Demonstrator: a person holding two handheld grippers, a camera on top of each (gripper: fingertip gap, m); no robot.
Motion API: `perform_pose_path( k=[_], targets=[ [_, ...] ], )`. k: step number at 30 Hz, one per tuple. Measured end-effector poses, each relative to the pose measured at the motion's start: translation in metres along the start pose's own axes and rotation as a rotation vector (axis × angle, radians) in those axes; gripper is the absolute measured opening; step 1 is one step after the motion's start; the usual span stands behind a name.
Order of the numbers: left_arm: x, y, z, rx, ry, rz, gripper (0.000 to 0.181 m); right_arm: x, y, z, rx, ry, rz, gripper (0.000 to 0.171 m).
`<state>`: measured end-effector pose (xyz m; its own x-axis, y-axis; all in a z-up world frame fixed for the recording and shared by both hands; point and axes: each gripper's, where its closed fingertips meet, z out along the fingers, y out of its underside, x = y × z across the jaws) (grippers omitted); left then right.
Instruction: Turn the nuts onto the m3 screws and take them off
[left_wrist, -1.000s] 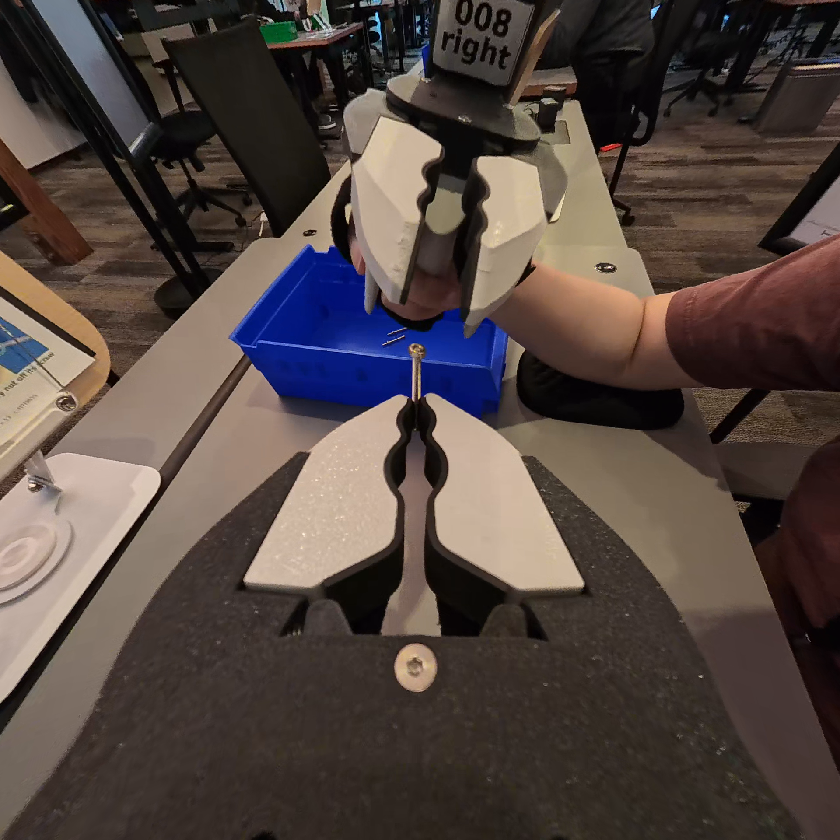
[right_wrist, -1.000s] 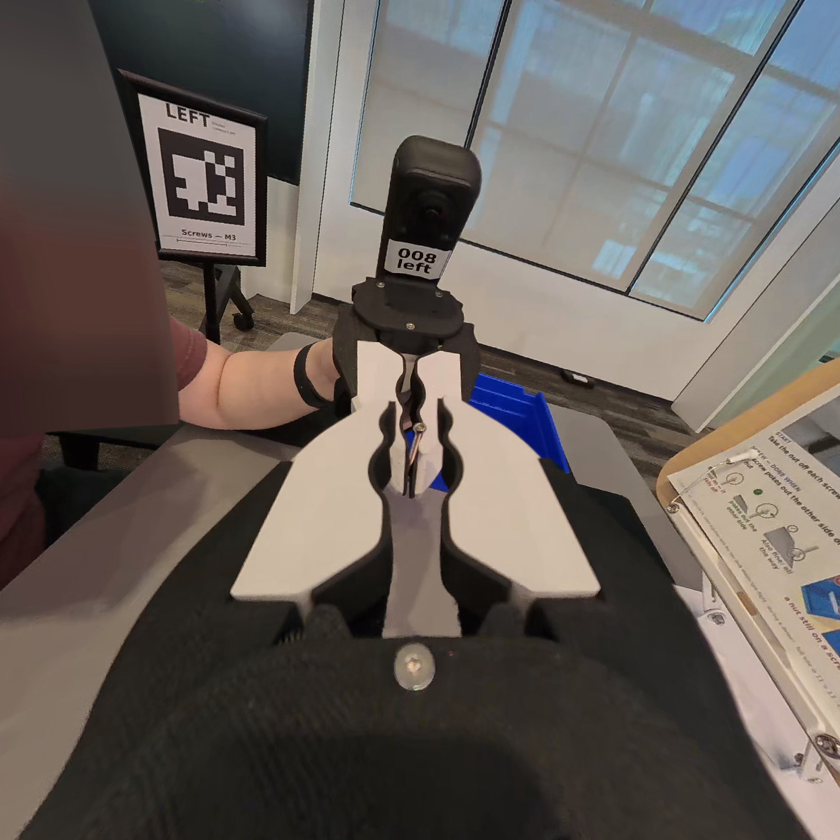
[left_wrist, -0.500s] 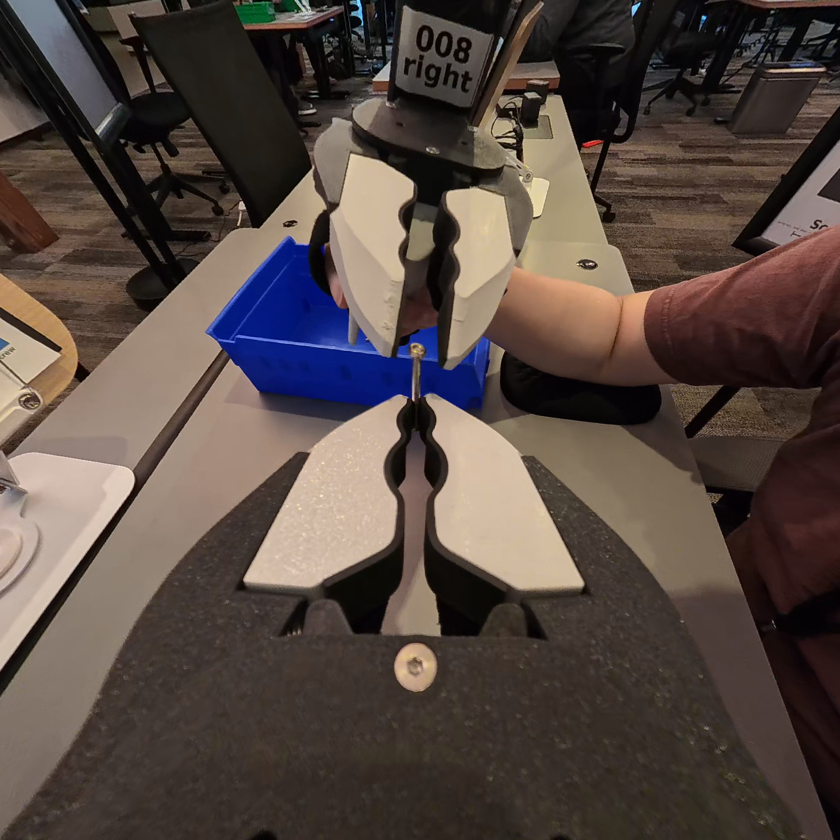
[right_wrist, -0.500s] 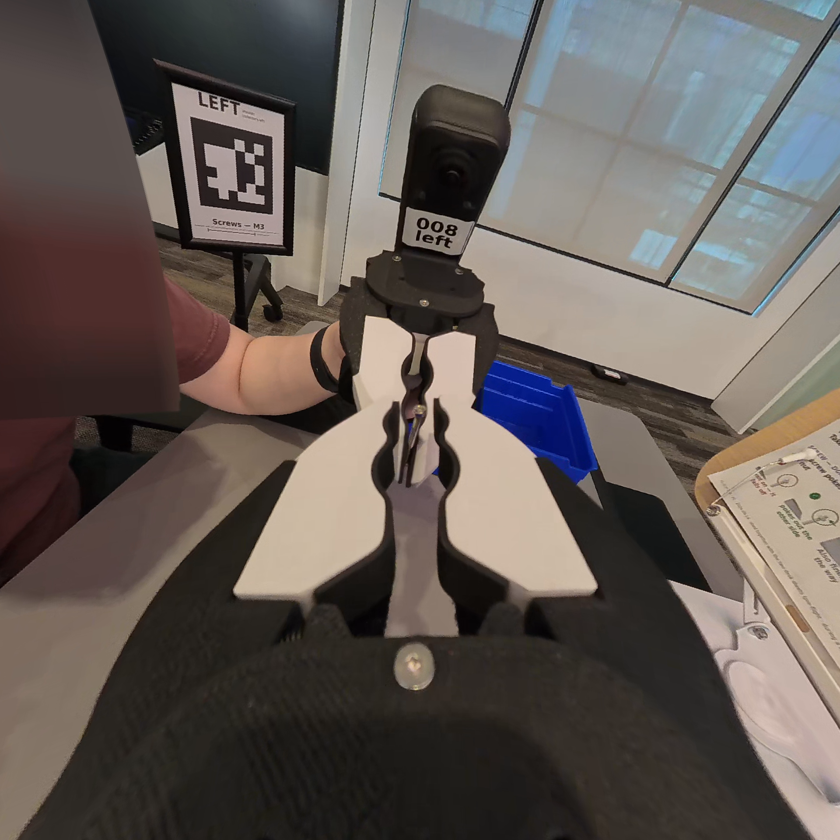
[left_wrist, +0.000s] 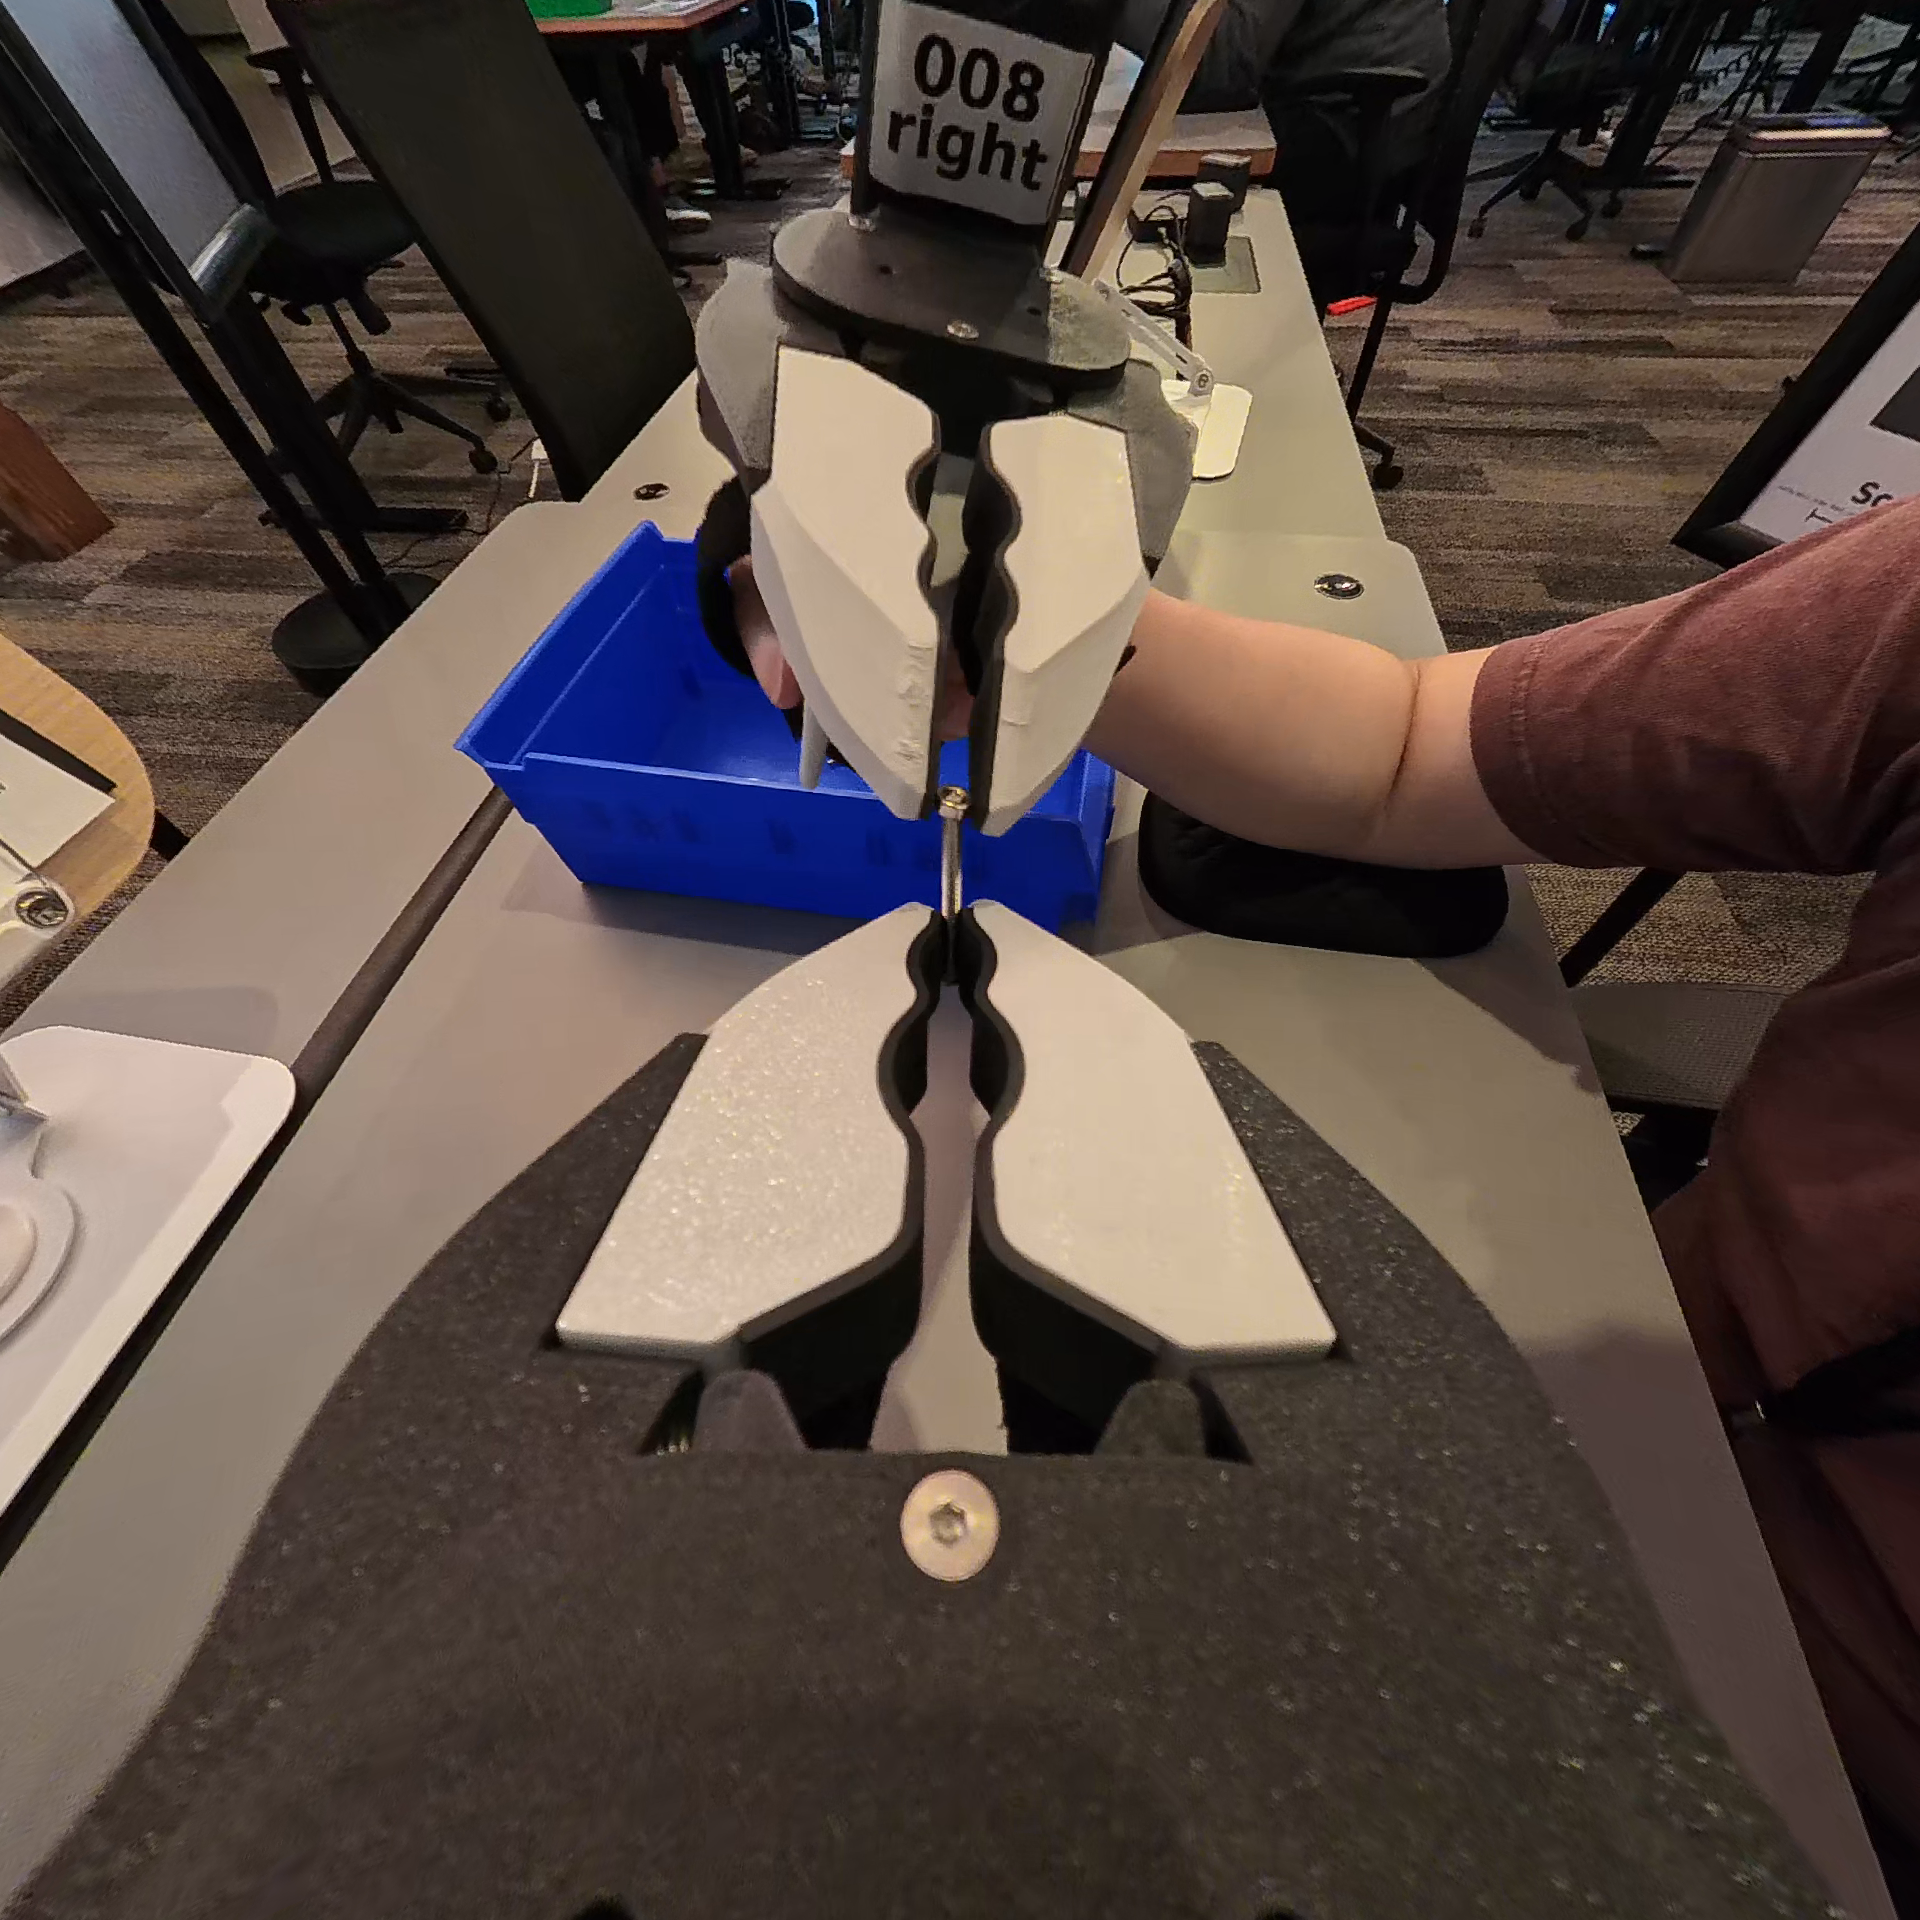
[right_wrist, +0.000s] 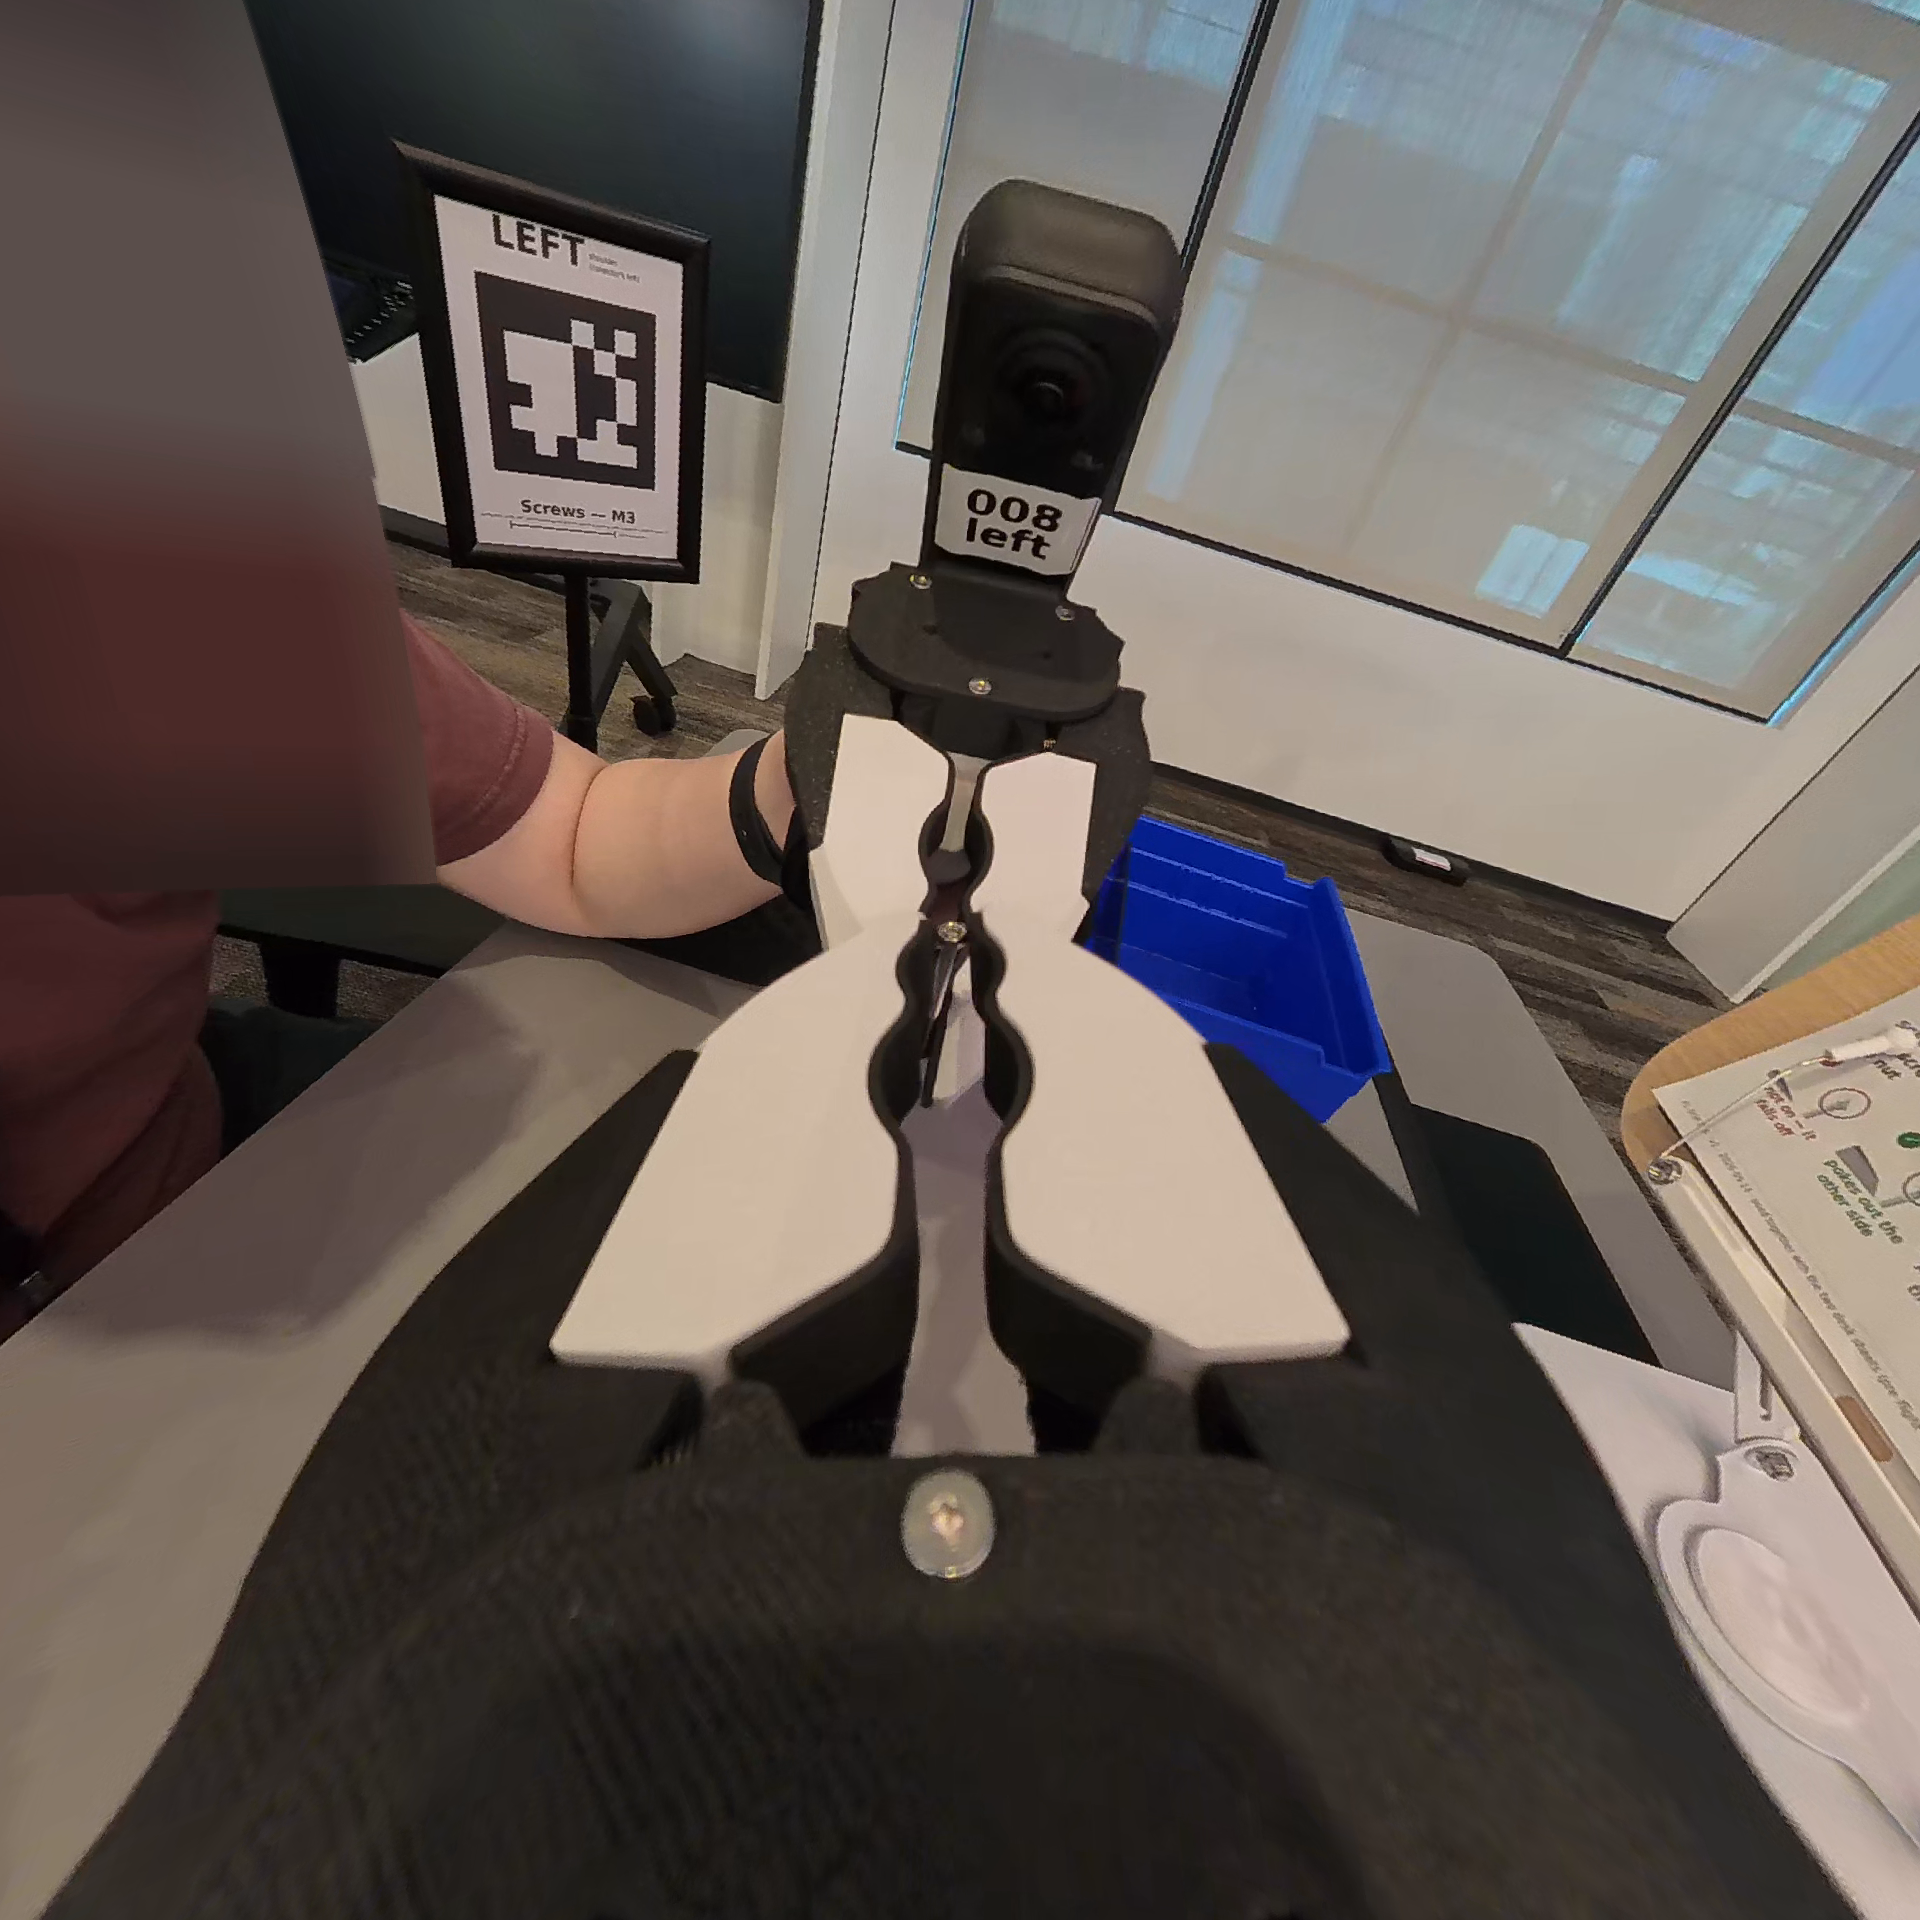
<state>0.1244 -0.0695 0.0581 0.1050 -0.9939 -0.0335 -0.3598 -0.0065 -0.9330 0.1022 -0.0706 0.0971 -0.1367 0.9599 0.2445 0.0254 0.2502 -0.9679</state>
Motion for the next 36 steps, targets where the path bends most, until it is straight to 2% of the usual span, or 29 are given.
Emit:
perform_pose_path(
  k=[5, 13, 21, 24, 36],
  targets=[
    [0.001, 0.000, 0.001, 0.000, 0.004, 0.006, 0.002, -0.001, 0.000, -0.001, 0.008, -0.029, 0.045, 0.006],
    [0.009, -0.002, 0.001, 0.000, 0.020, 0.057, 0.002, -0.011, -0.003, -0.004, 0.080, -0.192, 0.222, 0.006],
    [0.004, -0.003, -0.001, 0.012, 0.001, 0.028, 0.002, -0.005, 0.000, -0.002, 0.062, -0.143, 0.195, 0.007],
    [0.004, -0.005, -0.003, 0.025, 0.015, 0.009, 0.002, -0.002, 0.001, 0.000, 0.060, -0.115, 0.179, 0.020],
    [-0.003, -0.009, -0.007, 0.055, -0.012, -0.005, 0.002, -0.003, -0.007, 0.001, 0.110, -0.087, 0.105, 0.022]
  ],
)
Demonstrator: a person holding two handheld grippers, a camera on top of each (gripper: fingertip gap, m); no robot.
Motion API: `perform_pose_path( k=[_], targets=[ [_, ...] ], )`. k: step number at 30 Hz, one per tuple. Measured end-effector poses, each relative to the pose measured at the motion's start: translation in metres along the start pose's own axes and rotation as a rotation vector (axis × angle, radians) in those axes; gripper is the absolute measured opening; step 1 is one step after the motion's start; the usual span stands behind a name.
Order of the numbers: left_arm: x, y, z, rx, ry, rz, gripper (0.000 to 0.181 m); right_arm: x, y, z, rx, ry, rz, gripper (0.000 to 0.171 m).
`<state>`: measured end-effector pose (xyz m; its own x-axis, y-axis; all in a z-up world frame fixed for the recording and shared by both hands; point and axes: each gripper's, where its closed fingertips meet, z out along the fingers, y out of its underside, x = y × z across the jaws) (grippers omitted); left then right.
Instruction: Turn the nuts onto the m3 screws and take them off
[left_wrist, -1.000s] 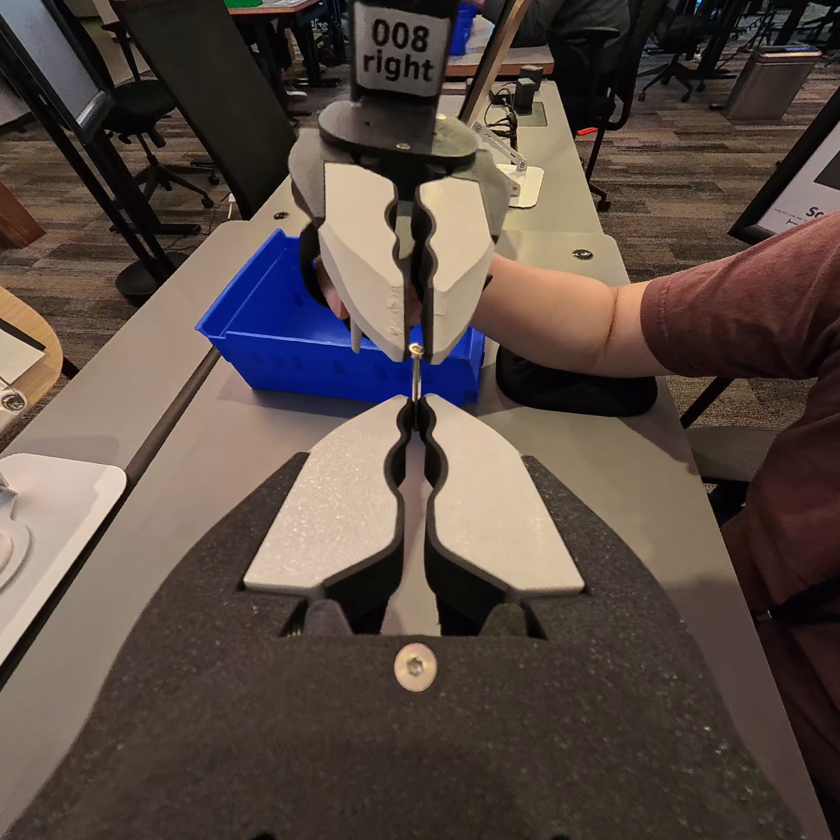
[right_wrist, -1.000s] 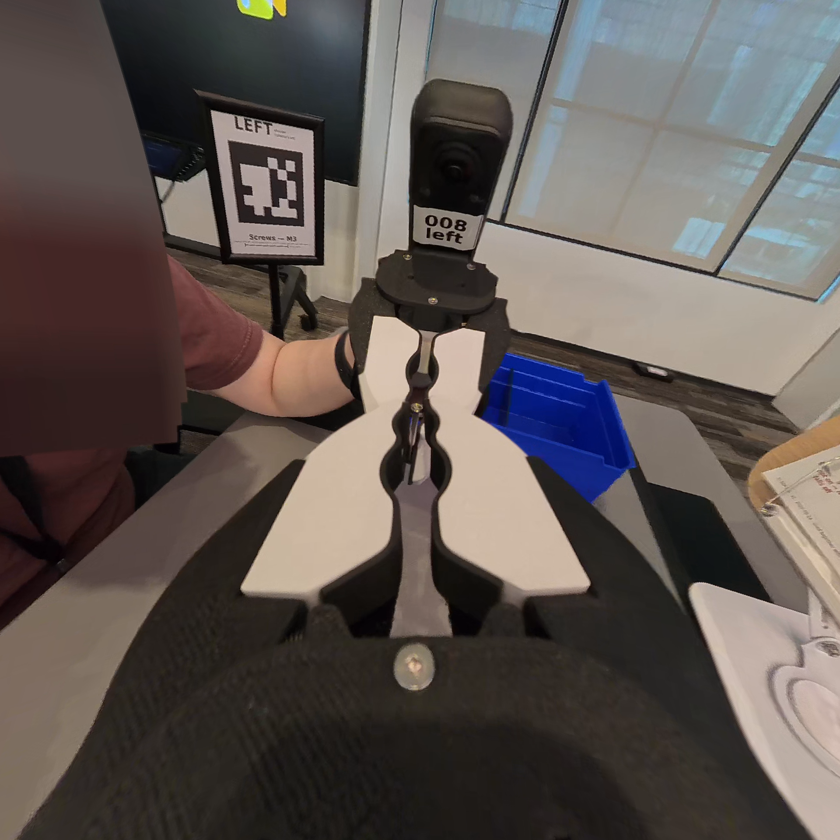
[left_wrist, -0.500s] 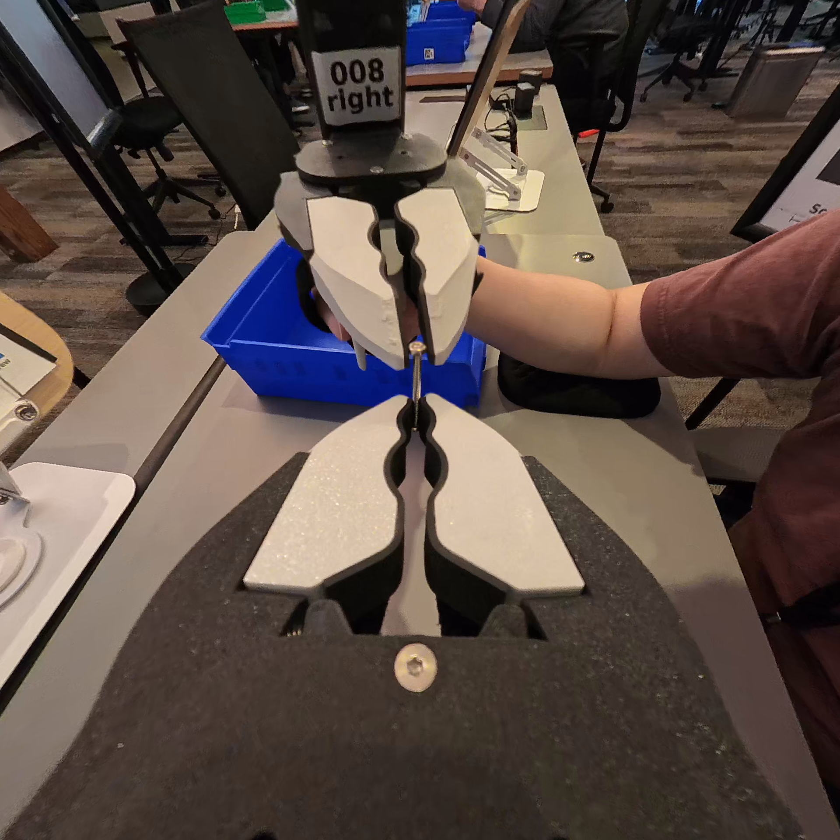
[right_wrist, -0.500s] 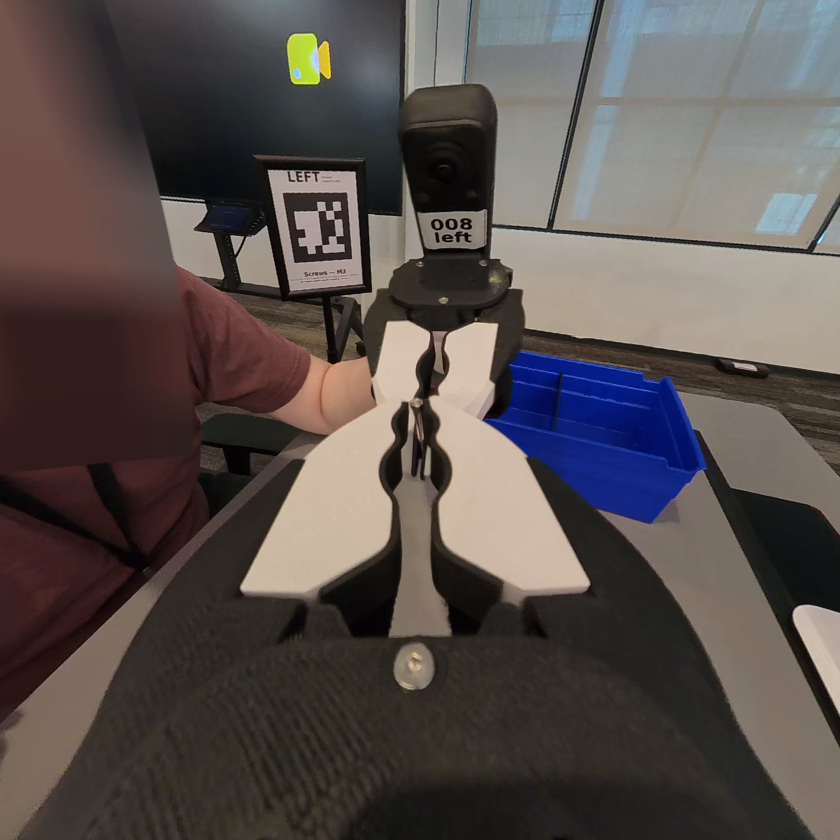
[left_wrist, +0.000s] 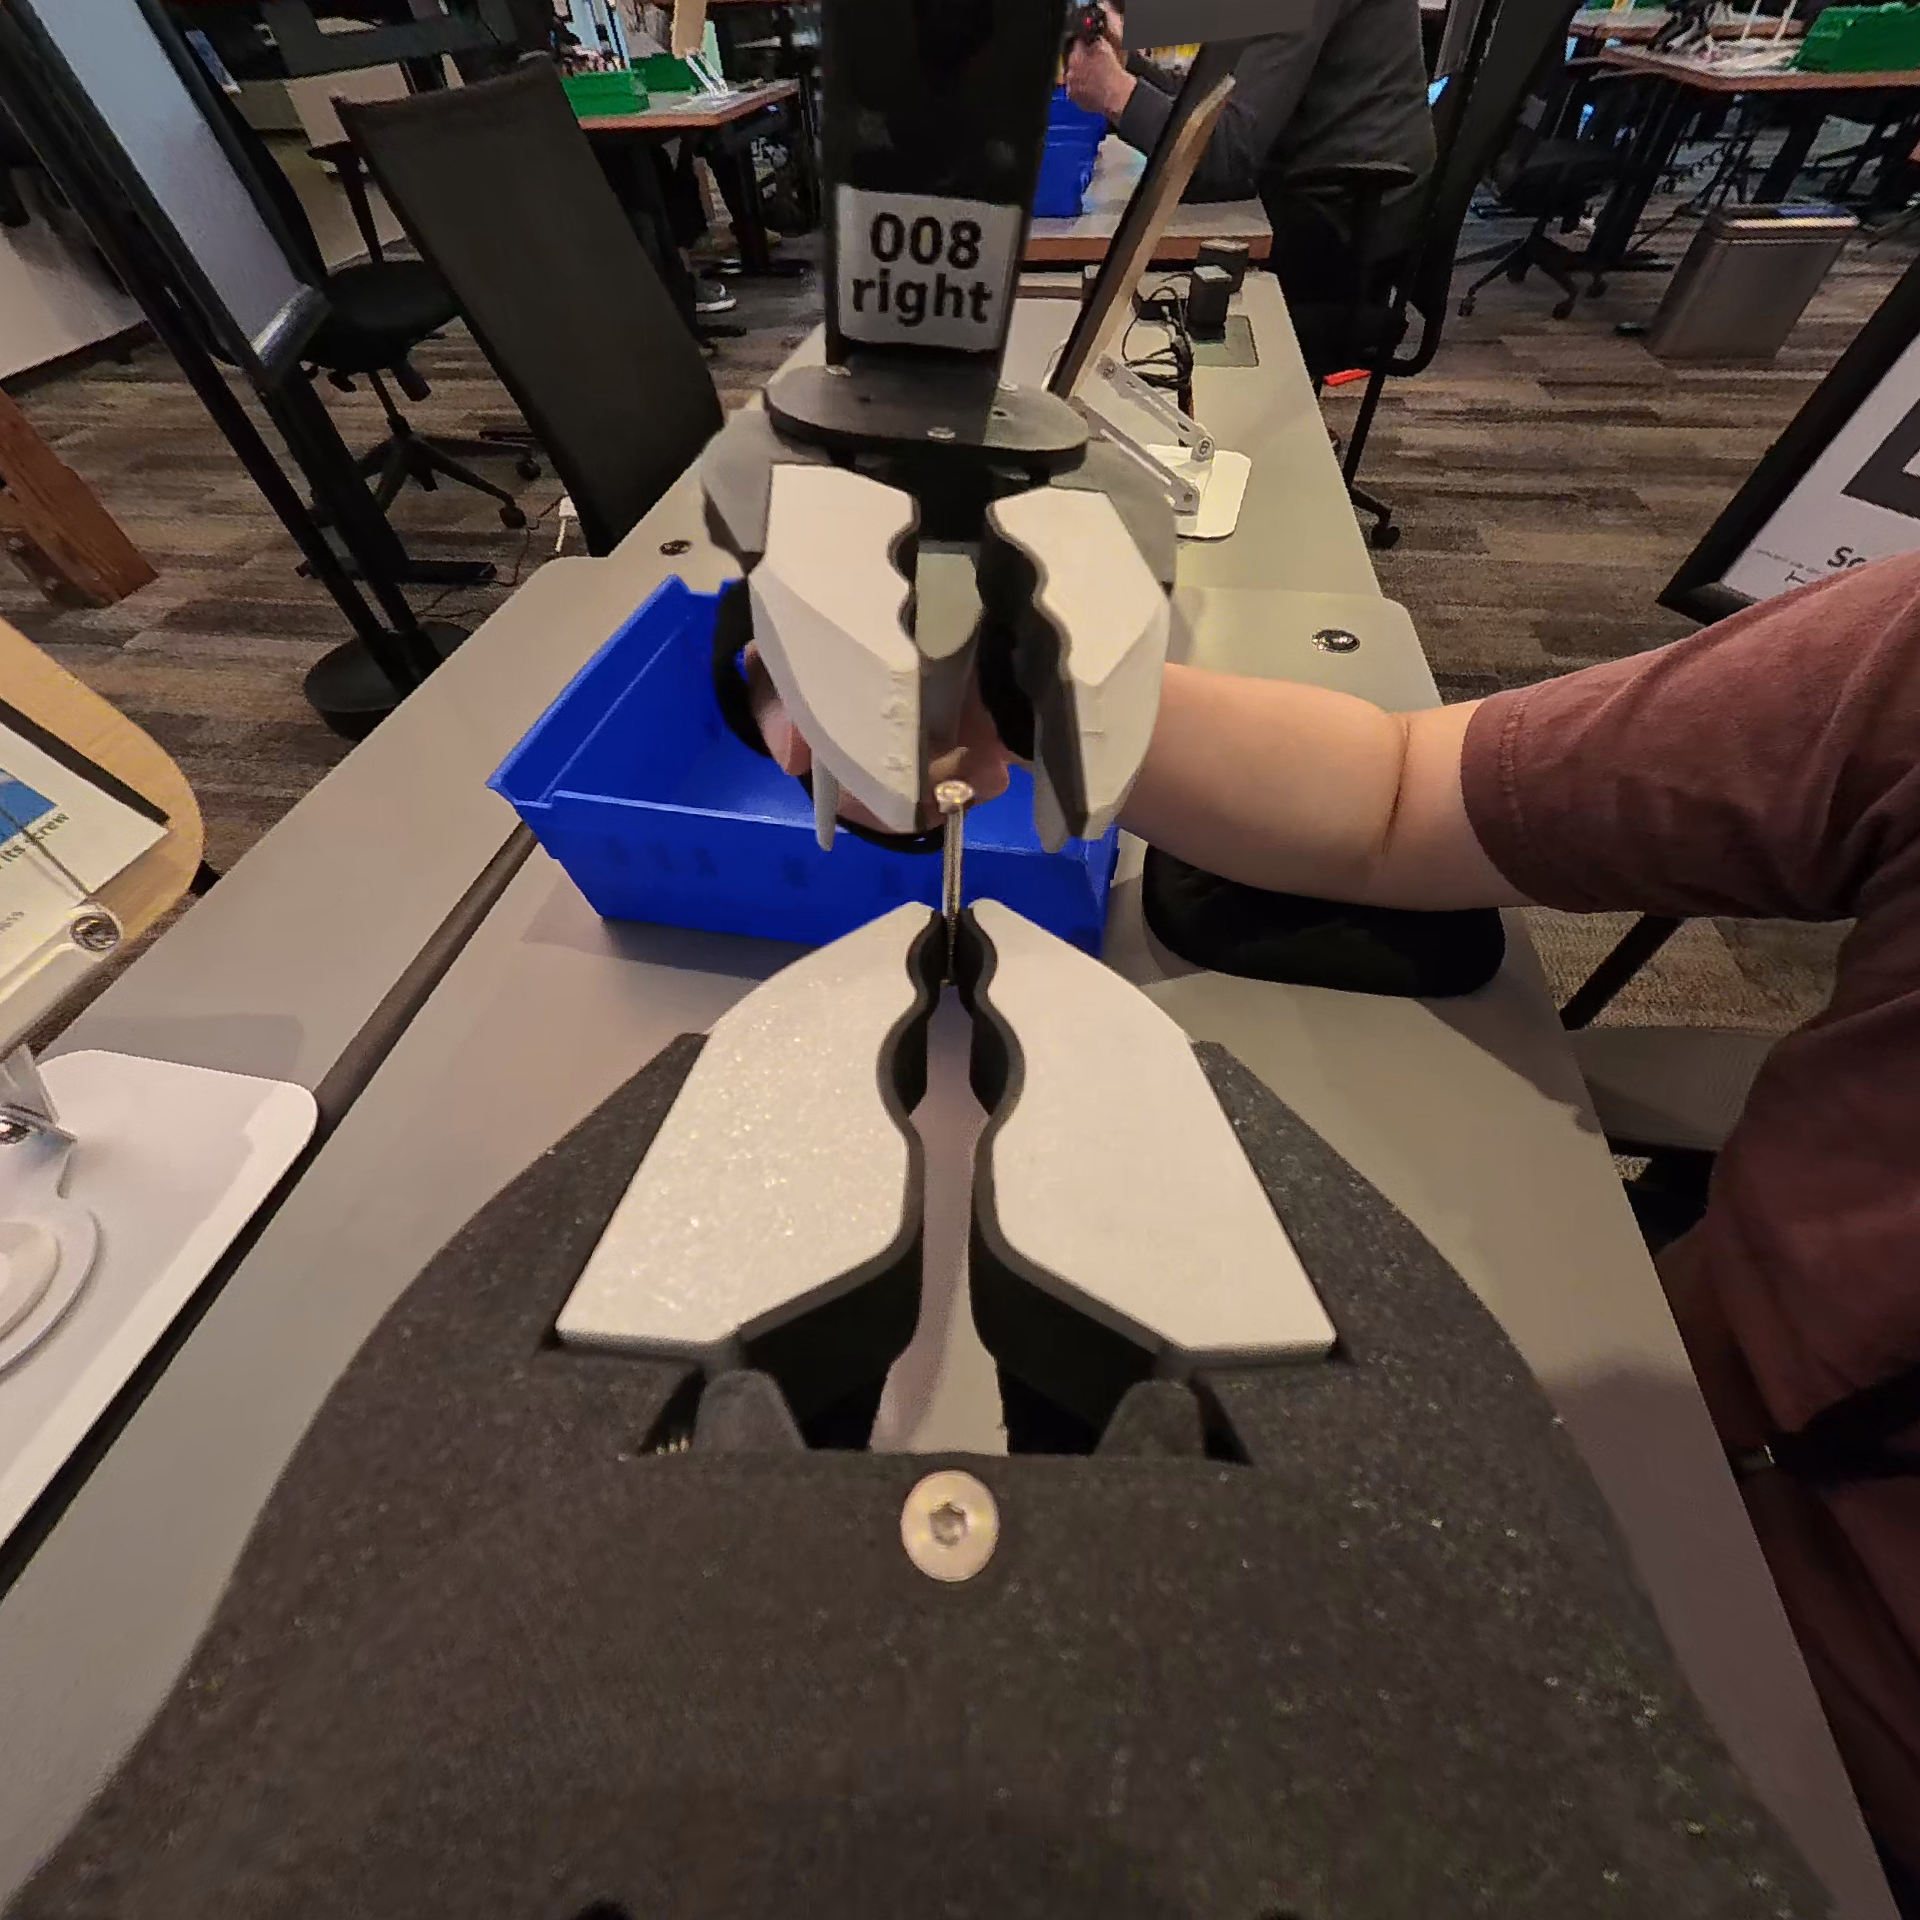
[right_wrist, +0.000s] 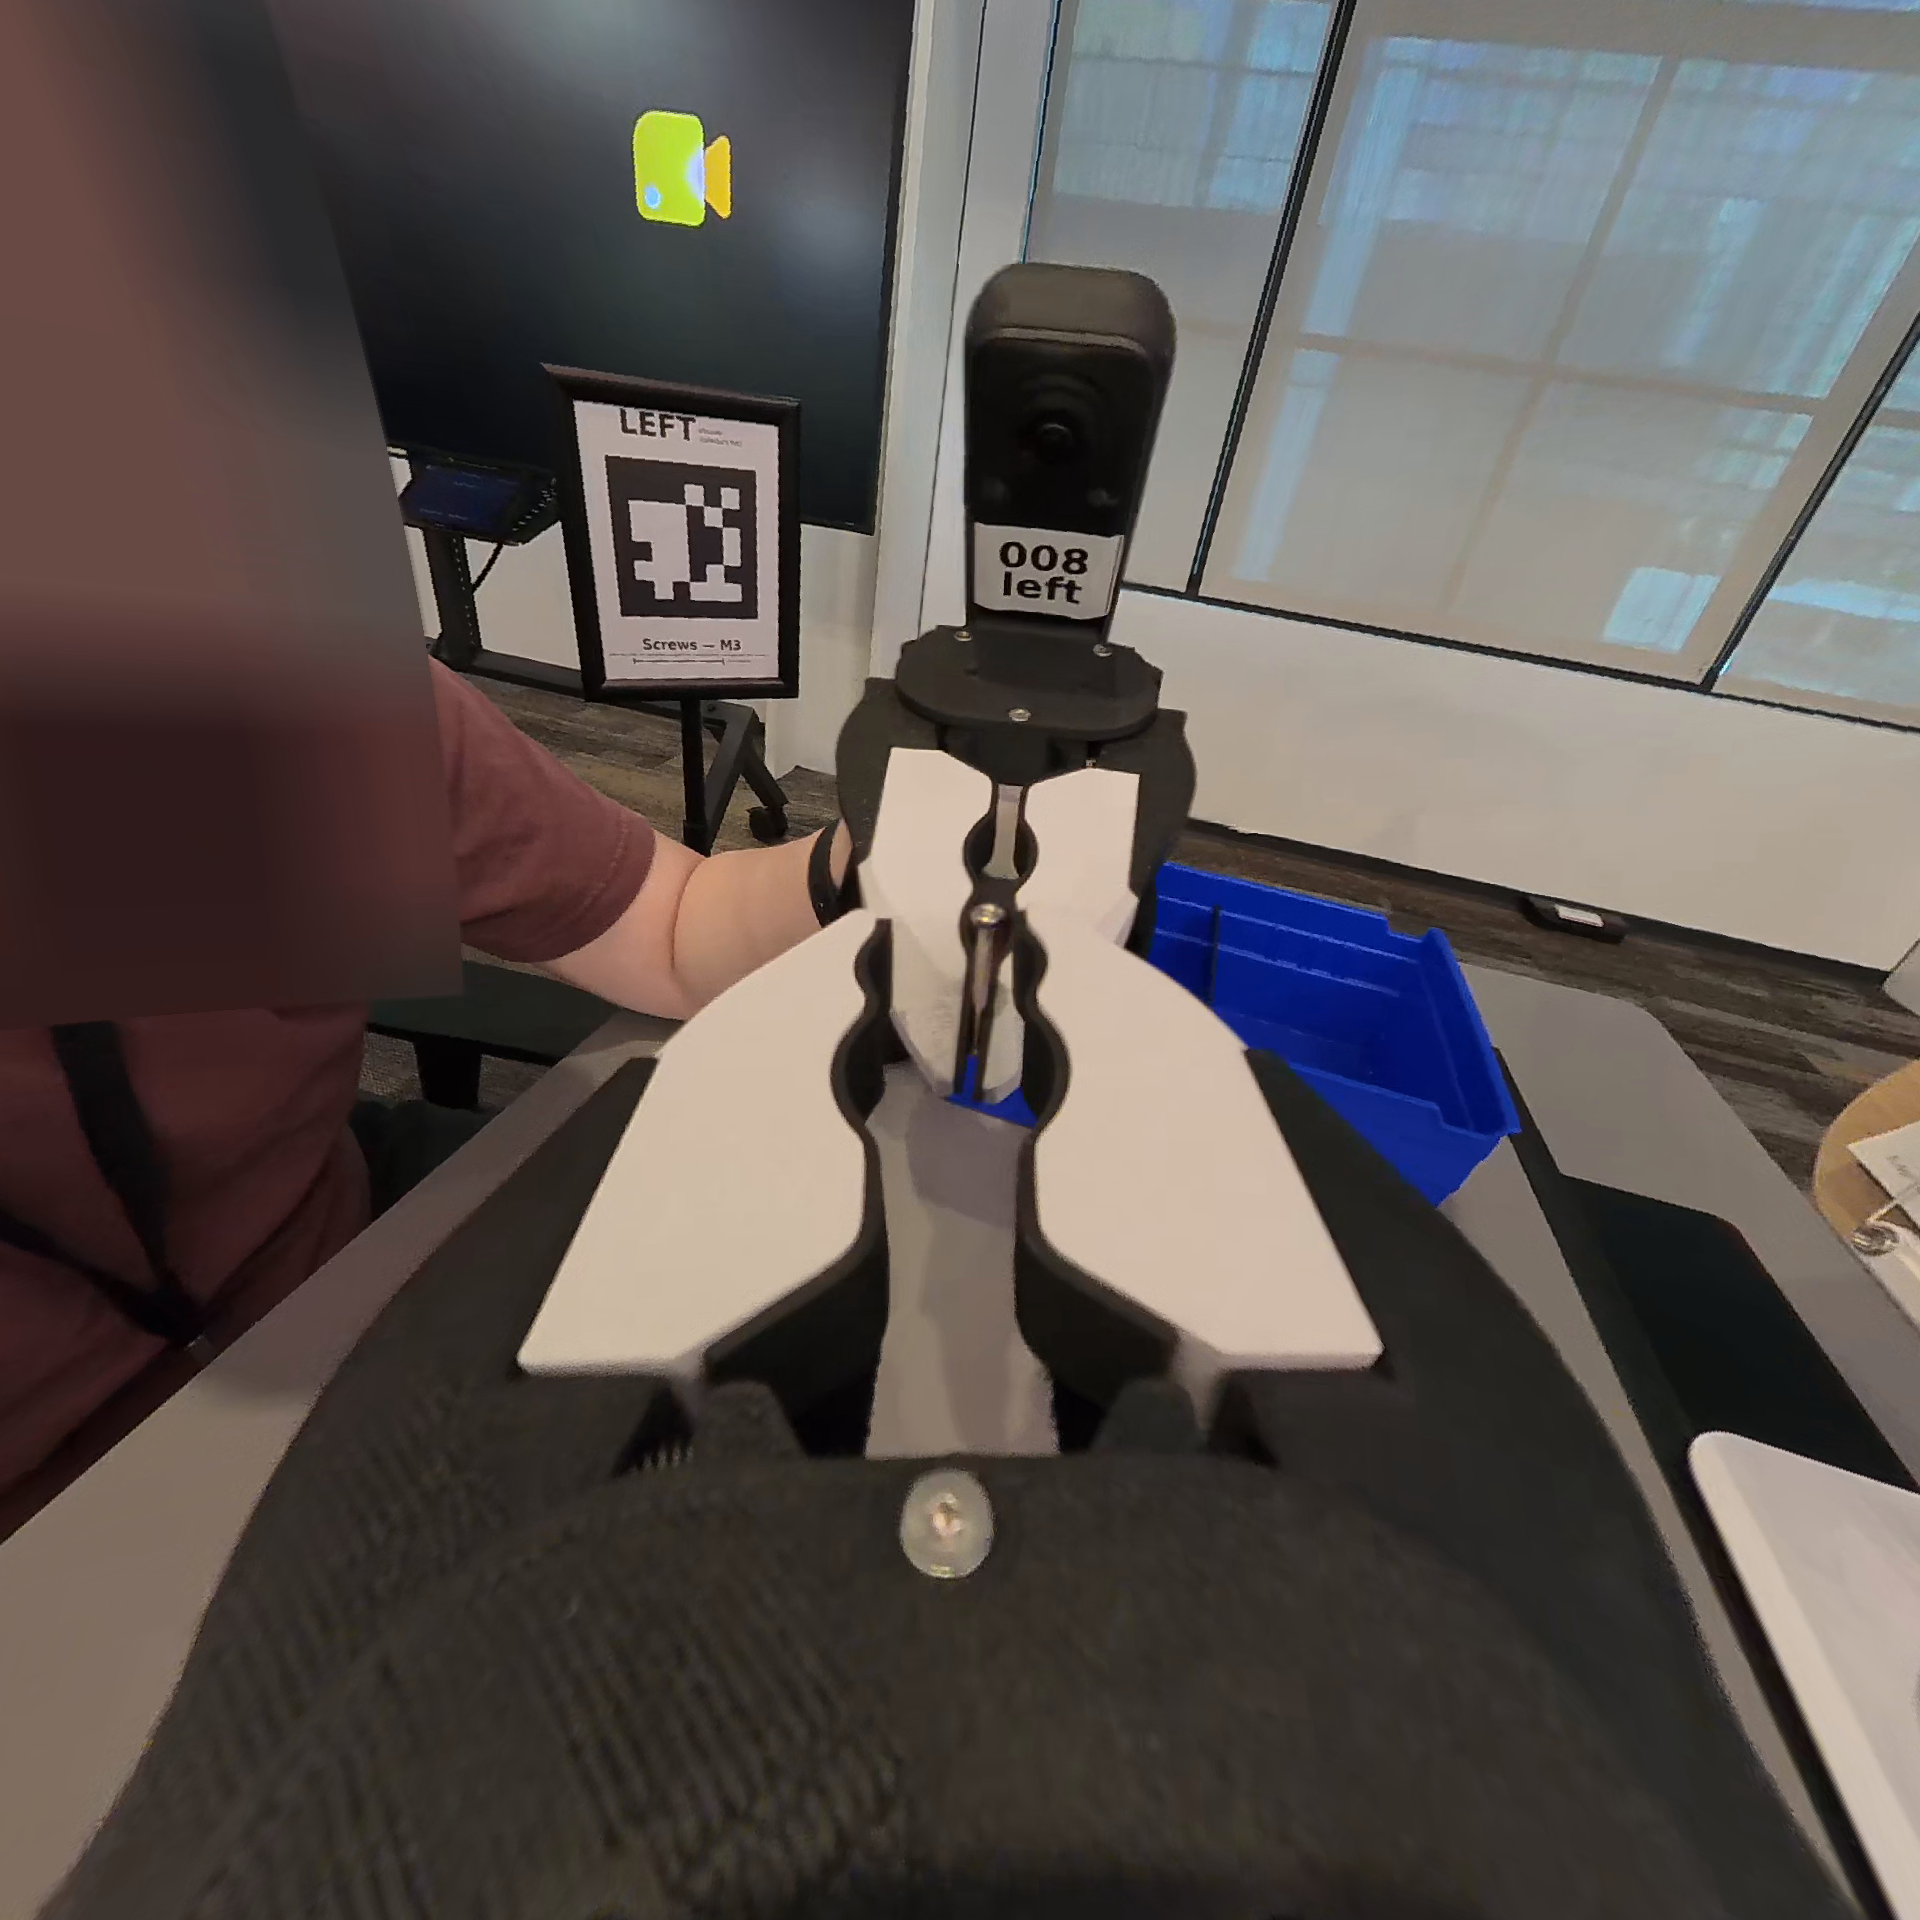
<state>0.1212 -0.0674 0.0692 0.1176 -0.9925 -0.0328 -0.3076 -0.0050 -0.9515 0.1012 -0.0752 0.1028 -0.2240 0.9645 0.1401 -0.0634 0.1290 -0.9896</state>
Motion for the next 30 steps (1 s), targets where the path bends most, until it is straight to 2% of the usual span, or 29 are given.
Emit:
perform_pose_path(
  k=[30],
  targets=[
    [-0.0040, -0.0007, -0.0035, 0.008, -0.005, -0.025, 0.002, 0.0061, -0.0031, 0.0022, -0.011, 0.089, -0.070, 0.025]
  ],
)
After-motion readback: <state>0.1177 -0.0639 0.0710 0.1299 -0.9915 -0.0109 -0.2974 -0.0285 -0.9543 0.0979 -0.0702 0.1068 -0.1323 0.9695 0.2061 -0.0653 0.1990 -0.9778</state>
